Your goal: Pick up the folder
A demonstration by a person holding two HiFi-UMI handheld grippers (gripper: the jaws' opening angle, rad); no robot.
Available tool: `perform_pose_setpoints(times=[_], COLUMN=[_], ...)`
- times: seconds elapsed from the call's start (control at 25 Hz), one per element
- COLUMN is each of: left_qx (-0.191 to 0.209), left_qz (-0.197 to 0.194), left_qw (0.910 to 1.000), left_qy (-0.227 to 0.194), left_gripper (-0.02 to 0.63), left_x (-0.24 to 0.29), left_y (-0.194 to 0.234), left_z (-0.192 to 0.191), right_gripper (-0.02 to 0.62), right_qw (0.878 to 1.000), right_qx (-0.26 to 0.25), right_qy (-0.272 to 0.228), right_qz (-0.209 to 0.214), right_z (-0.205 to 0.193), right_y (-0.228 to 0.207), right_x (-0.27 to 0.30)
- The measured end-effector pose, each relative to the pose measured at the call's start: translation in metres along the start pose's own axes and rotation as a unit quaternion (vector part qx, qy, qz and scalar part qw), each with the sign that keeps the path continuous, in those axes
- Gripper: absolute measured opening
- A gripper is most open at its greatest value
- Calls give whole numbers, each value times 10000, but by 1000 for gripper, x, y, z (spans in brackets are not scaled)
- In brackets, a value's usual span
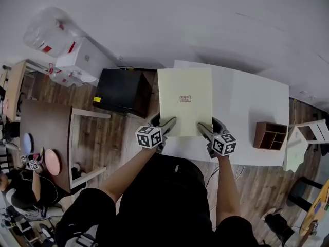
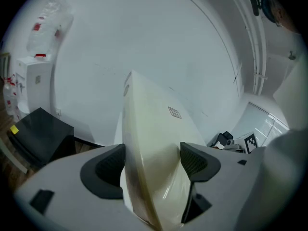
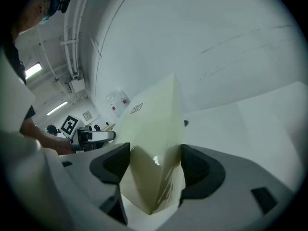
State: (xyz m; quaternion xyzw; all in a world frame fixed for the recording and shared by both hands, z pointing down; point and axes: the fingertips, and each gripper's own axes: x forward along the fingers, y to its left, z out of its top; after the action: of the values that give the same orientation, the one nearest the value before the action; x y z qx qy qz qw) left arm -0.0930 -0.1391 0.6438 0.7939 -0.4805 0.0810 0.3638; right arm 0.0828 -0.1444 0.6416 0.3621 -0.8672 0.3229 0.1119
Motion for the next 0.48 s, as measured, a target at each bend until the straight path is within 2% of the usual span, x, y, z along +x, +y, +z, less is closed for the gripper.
perform_pose_setpoints(times=[0.28,0.48], left_qx=[116,301], left_qz=[6,-42], left_qw=[9988,9972], left_qy=[-476,-684], left_gripper=[357,357], left_x=[-30,-59], left_y=[-15,-19], left_z=[26,45], right_gripper=[334,334], right_qw=[9982,9968], right_qx=[-482,-540], right_qy=[-356,-586], right_qz=[68,26], right_z=[32,44], right_y=[29,60], right_x=[-14,-21])
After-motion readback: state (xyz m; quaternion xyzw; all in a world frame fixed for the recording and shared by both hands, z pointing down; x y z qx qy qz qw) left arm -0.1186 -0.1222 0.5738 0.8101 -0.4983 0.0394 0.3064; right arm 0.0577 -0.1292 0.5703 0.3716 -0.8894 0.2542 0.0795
